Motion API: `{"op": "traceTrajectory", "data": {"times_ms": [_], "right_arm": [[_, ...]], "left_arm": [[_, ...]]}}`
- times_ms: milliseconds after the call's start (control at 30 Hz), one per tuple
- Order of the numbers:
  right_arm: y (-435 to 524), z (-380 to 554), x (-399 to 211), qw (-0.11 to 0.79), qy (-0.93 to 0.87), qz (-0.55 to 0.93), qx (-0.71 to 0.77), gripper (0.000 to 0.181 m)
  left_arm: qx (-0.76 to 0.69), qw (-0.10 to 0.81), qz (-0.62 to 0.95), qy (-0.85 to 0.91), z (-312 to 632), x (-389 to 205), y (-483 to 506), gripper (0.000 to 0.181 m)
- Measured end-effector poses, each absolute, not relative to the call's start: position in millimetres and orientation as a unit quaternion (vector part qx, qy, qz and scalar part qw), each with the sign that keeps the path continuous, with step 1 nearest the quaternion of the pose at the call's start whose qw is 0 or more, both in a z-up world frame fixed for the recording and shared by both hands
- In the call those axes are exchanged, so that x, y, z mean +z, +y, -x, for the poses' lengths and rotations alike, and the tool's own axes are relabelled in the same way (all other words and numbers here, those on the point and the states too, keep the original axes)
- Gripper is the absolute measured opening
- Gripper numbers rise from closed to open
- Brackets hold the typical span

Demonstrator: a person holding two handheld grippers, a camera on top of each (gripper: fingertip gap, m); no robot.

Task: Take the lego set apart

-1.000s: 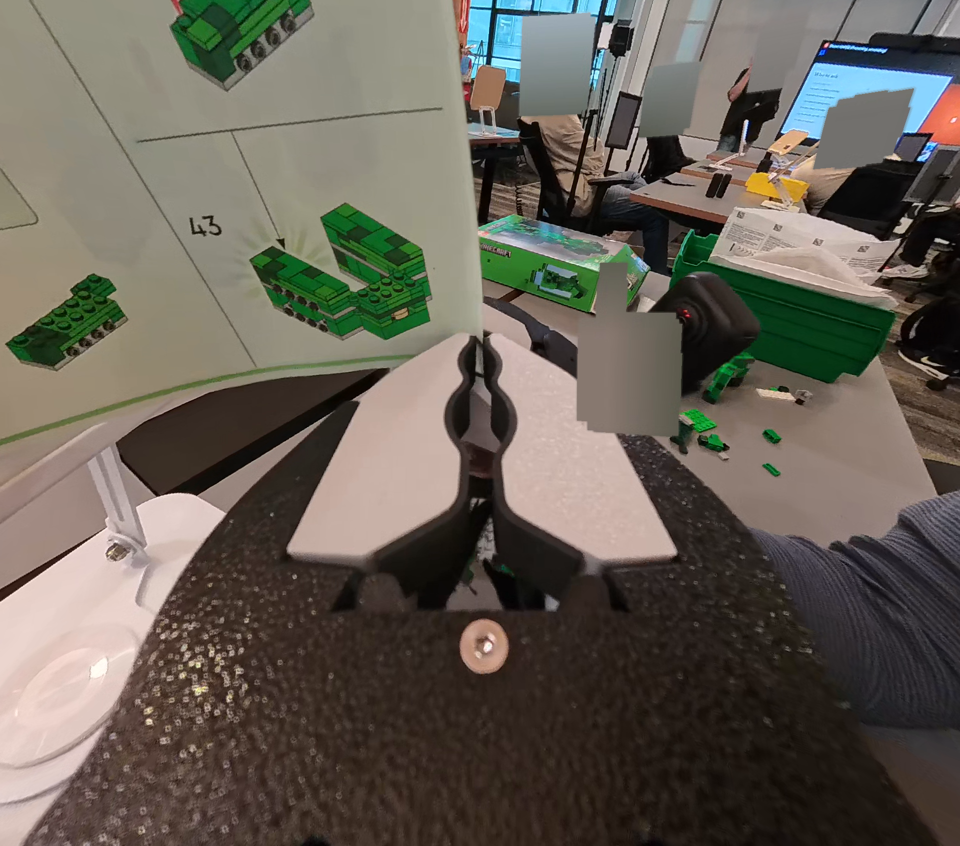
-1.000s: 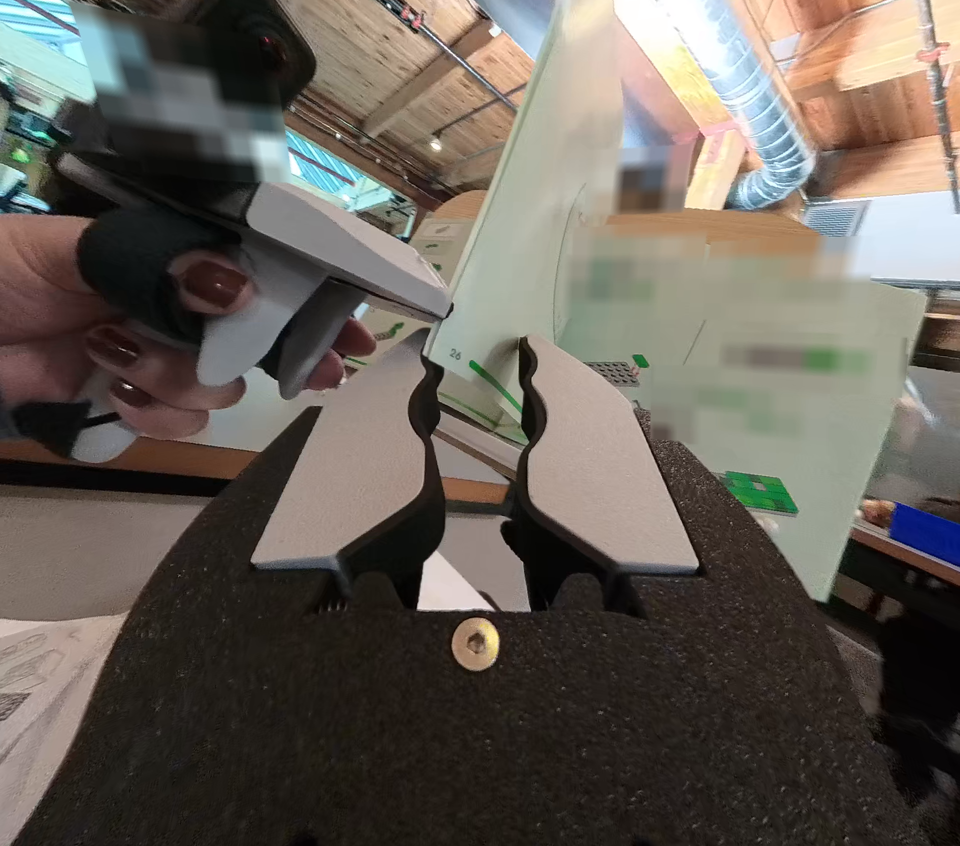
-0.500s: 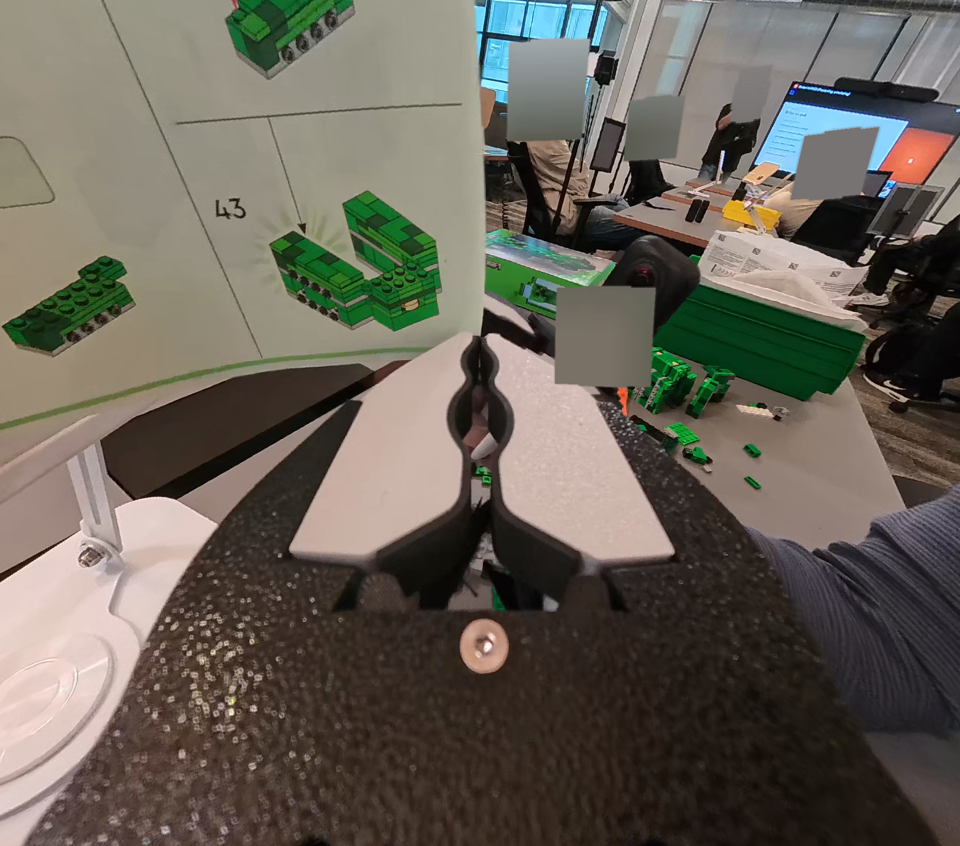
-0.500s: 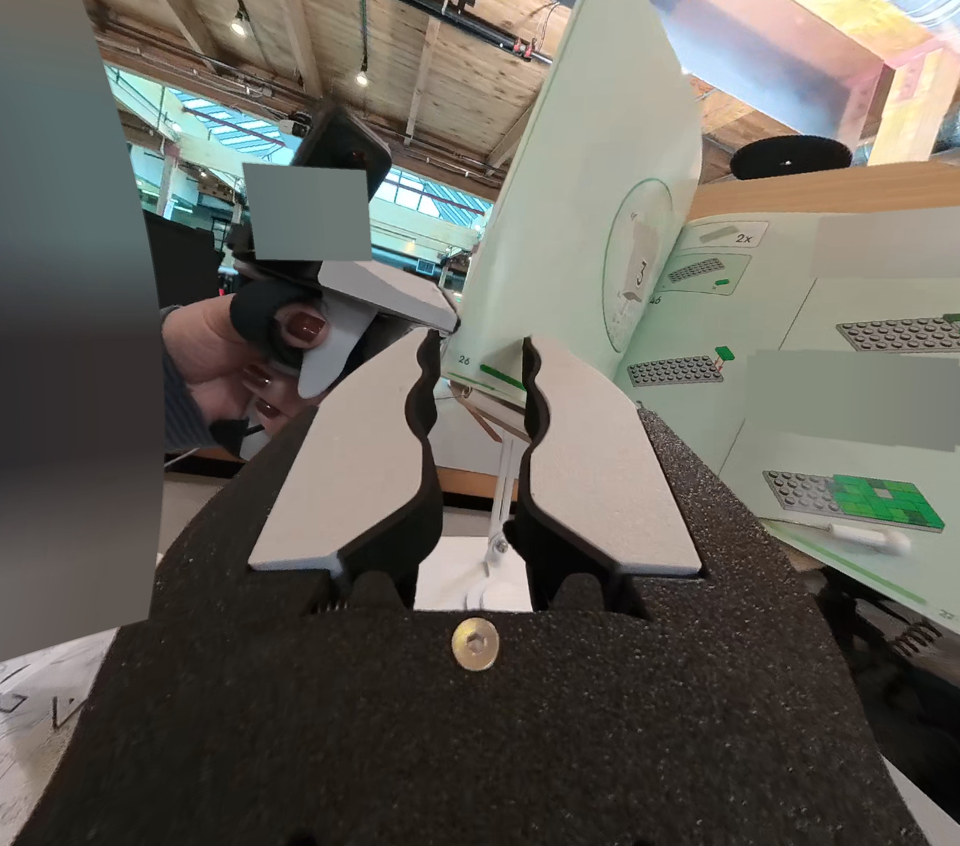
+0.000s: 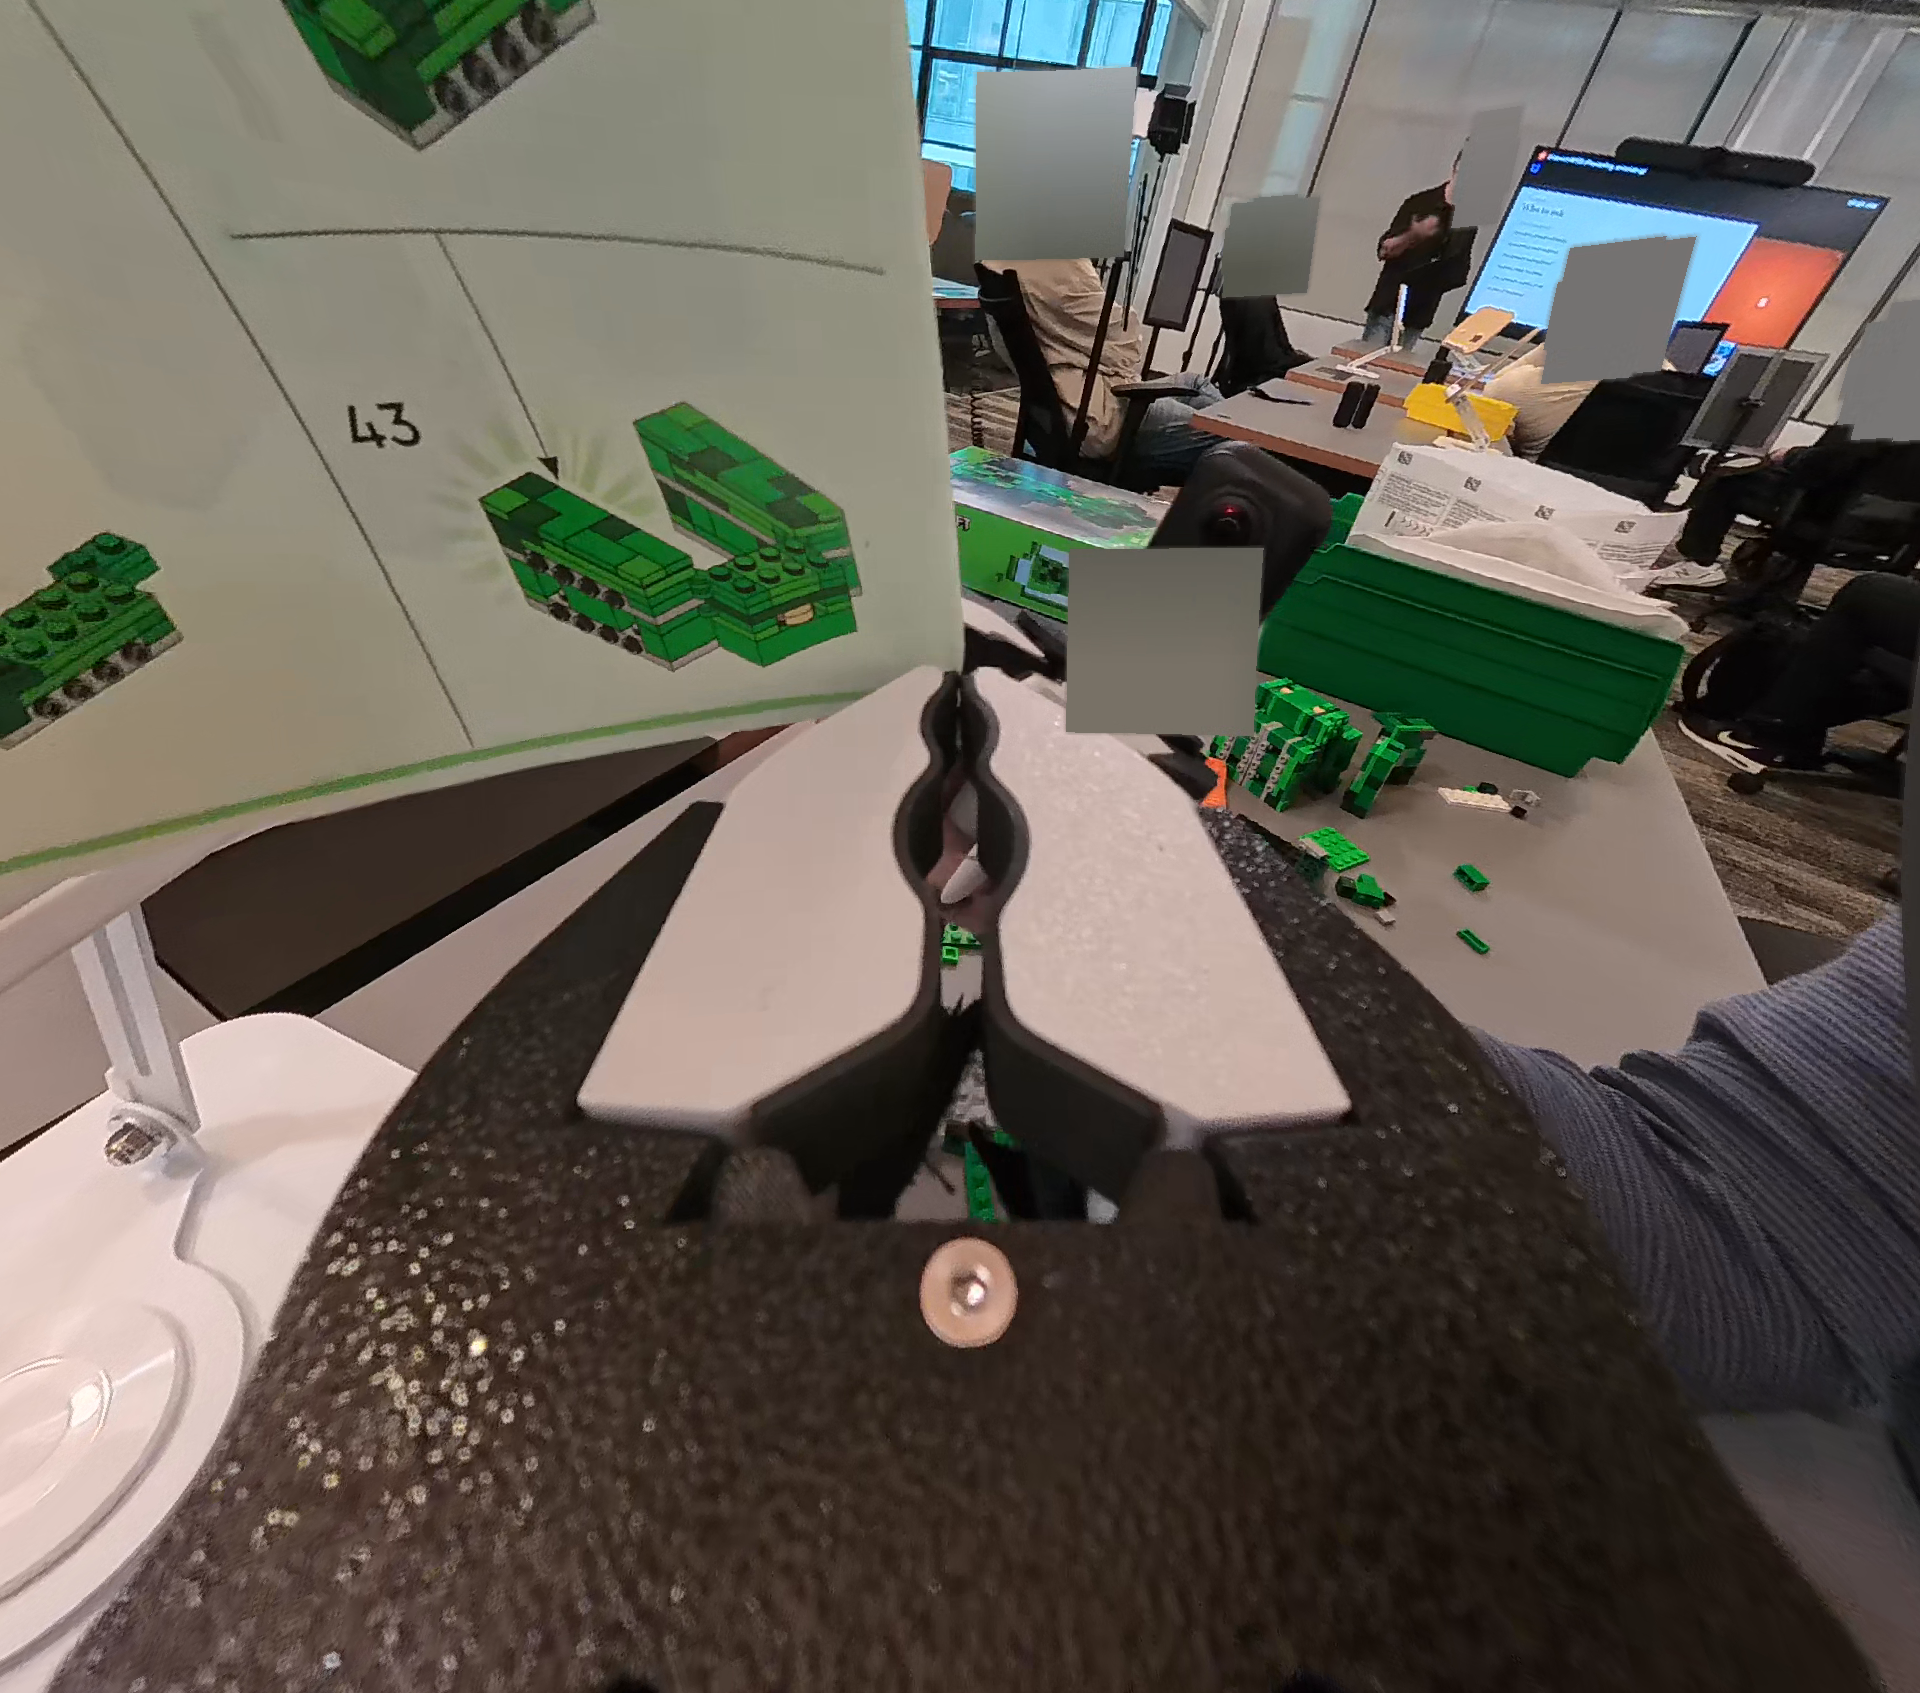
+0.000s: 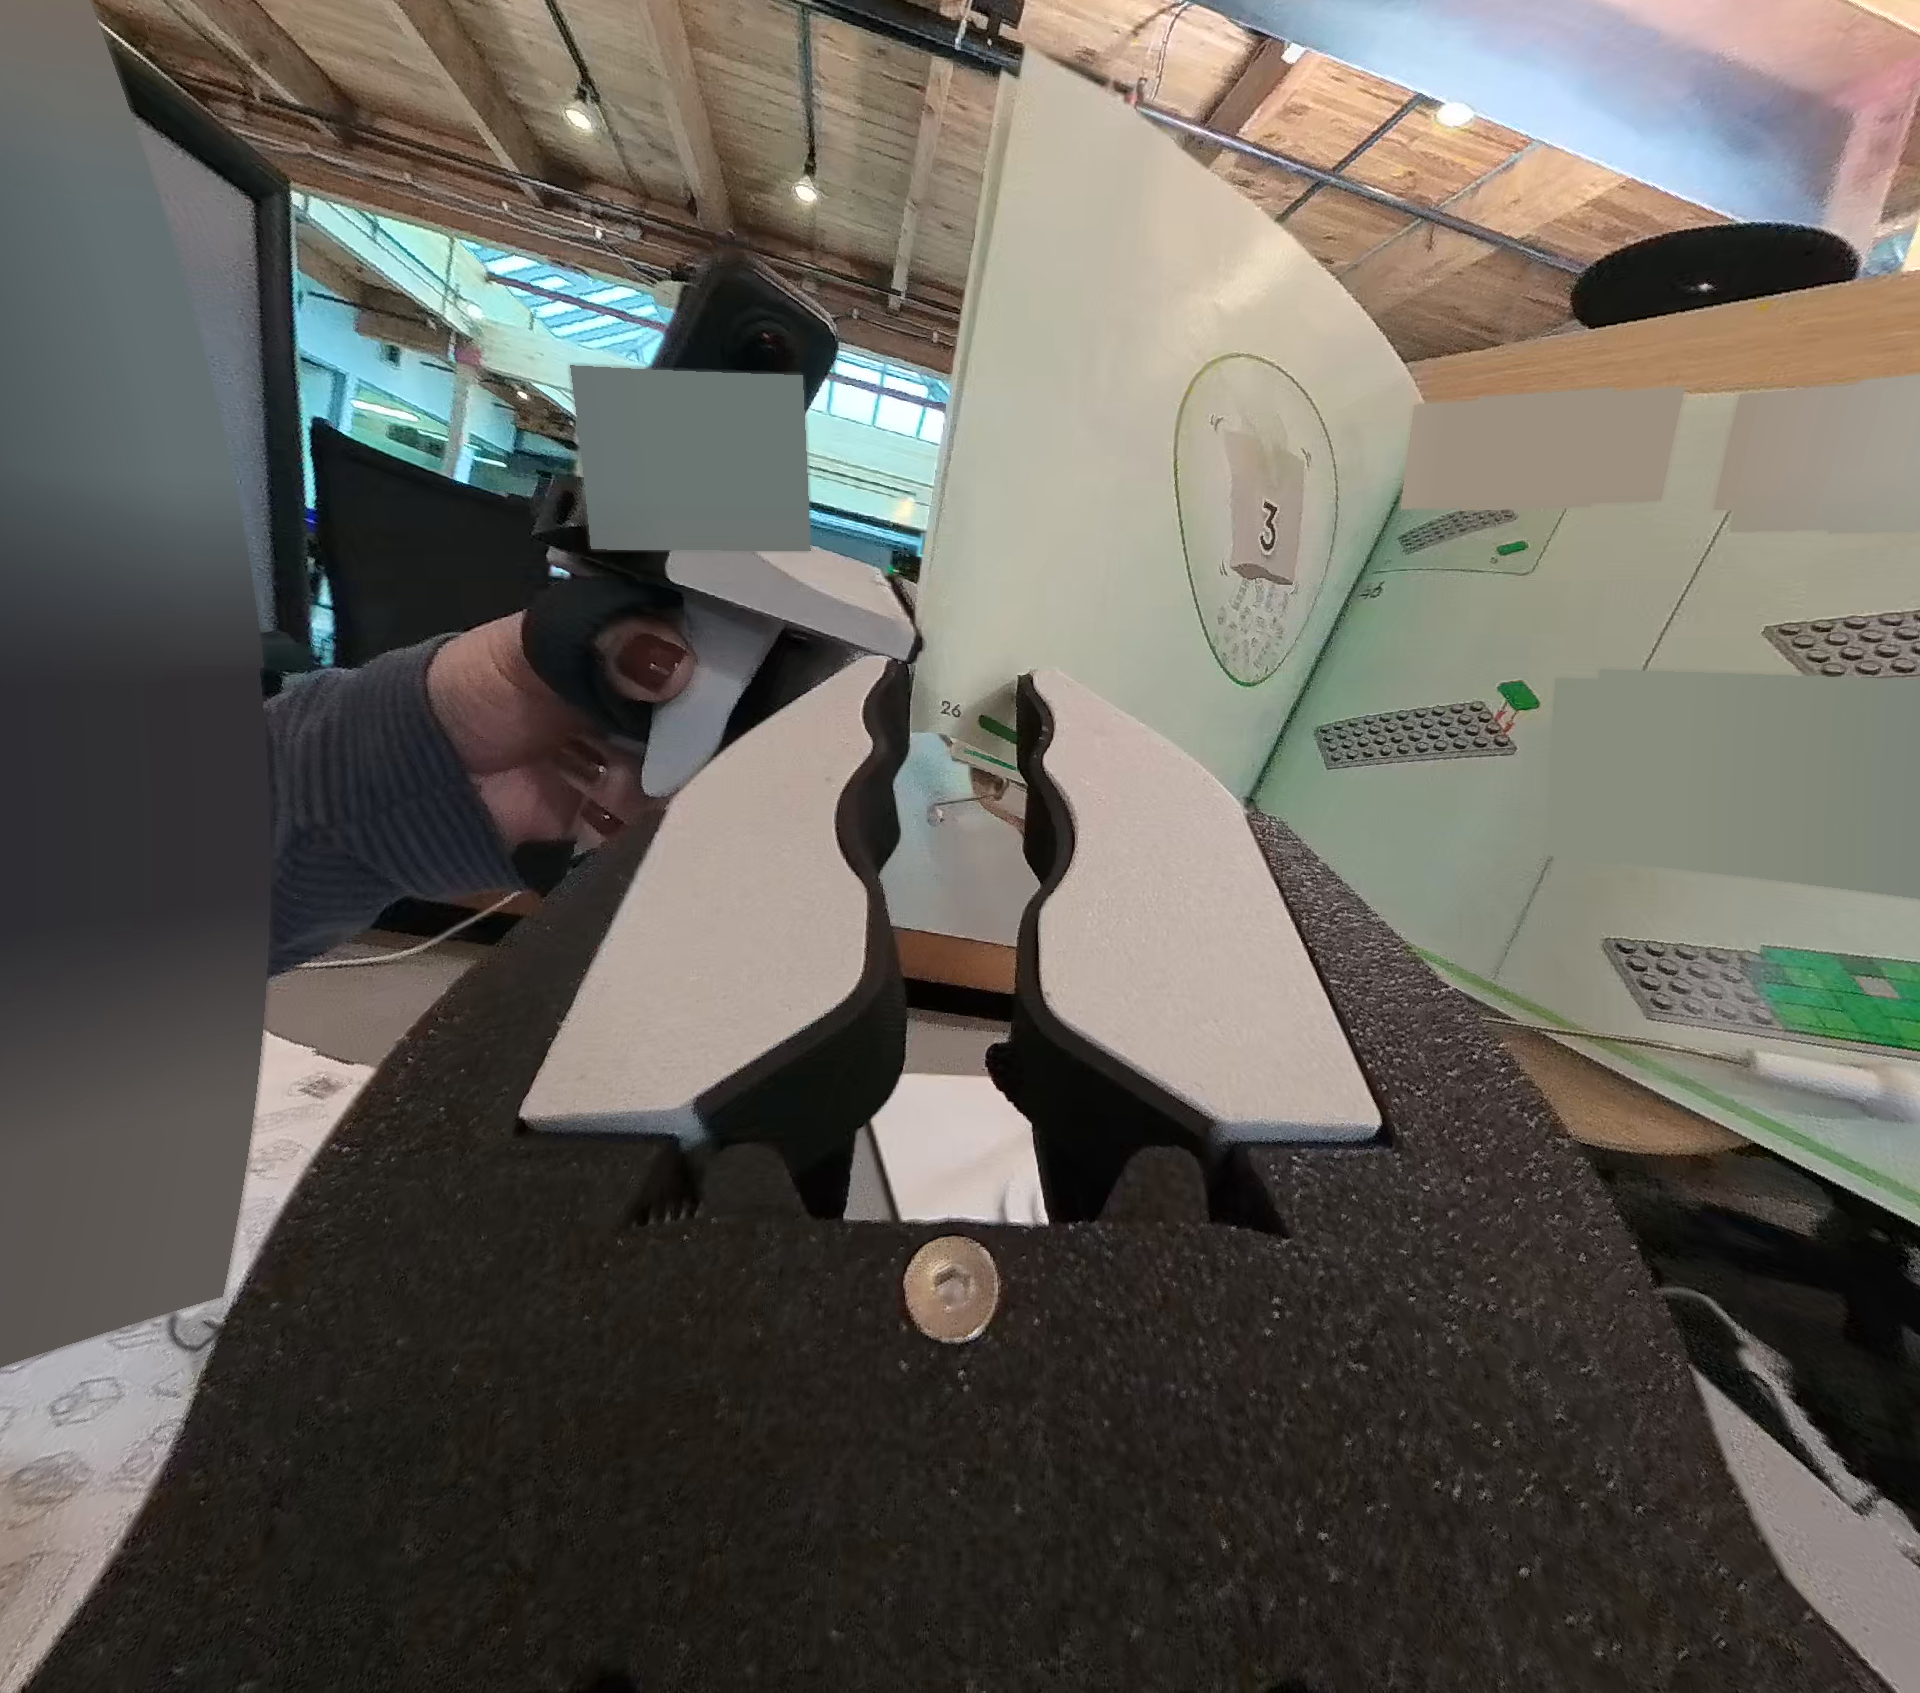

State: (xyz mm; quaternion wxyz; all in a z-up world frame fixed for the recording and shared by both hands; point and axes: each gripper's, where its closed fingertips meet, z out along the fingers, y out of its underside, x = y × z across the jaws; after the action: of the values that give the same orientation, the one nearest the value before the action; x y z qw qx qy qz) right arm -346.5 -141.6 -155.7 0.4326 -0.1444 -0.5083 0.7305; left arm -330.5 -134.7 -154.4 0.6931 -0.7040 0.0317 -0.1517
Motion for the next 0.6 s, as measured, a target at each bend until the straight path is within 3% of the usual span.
{"op": "traceTrajectory", "data": {"times_ms": [600], "right_arm": [[-128.9,339.1,-151.9,0.425,-0.493,0.150,0.745,0.022]], "left_arm": [[-0.138,0.701,0.699,0.024,335.1,-152.0,-135.5,0.000]]}}
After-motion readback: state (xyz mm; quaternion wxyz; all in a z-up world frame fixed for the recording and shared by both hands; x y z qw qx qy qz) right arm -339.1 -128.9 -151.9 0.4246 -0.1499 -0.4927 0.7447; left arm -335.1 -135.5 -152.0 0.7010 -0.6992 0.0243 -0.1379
